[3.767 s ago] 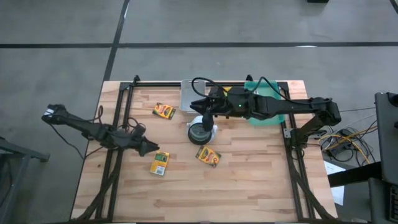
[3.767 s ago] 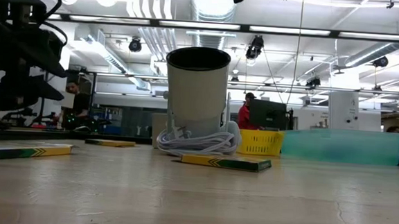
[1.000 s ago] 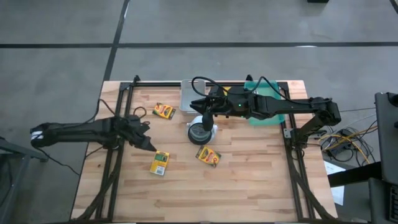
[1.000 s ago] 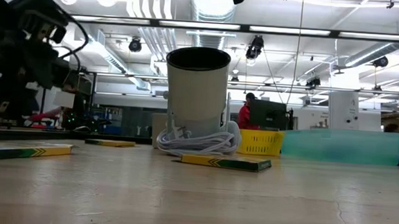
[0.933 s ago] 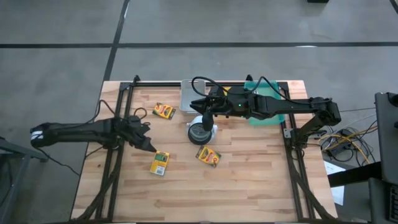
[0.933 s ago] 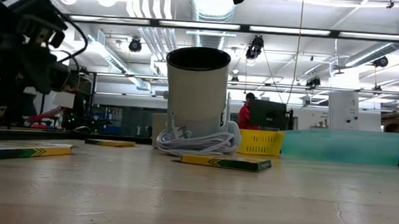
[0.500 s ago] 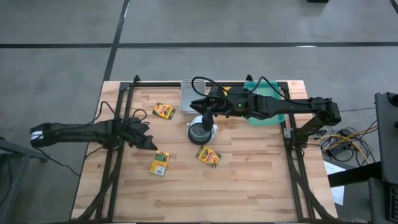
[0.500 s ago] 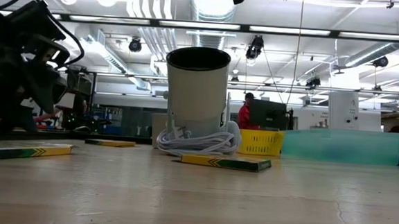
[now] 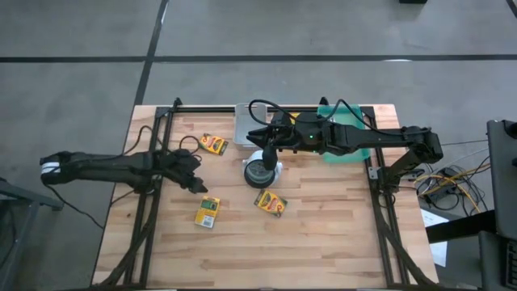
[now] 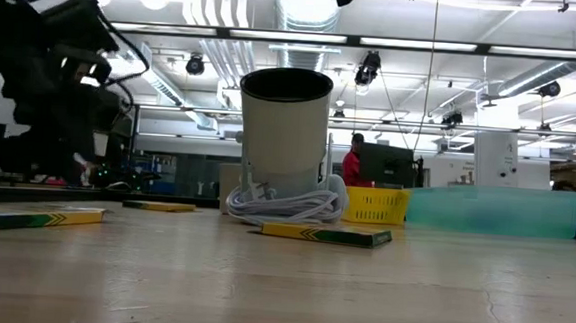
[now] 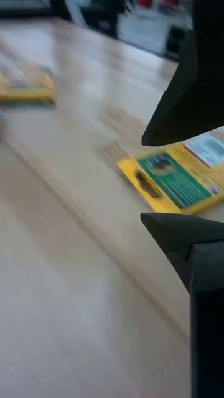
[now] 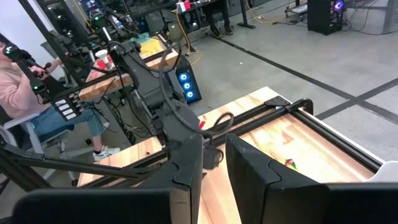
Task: Pick & Place School Supplies
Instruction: Put the pack of crayon into the gray bin
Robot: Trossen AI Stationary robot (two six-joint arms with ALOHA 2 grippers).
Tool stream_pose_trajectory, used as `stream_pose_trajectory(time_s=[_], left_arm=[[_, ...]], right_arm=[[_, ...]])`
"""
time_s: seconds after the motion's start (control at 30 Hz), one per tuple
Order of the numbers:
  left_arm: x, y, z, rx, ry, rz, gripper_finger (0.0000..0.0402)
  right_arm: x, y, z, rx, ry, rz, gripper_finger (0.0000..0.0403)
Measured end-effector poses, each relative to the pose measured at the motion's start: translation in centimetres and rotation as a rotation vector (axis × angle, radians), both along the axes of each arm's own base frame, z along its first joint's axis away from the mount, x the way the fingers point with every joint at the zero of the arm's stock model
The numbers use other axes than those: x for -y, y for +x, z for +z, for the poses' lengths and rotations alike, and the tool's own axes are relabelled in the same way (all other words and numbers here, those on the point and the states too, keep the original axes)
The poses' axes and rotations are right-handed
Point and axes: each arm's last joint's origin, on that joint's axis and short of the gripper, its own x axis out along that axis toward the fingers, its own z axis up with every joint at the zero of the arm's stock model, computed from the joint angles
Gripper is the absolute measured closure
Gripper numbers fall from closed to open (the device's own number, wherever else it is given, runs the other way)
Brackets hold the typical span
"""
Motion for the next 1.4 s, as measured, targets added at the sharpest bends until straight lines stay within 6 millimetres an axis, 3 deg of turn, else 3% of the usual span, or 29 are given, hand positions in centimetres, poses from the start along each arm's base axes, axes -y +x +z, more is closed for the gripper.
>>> stream_pose_trajectory(time_s=[0.3,1.4], left_arm=[[0.2,1.0,-1.9,-0.042,-0.029,-0.205,0.0211],[0.1,2.5,-3.6,-0.074,-0.098,-0.247,0.0211]], right_arm=[[0.0,0.0,0.0,0.0,0.0,0.0,0.0335],[0.0,0.0,0.0,0.0,0.0,0.0,0.0335]])
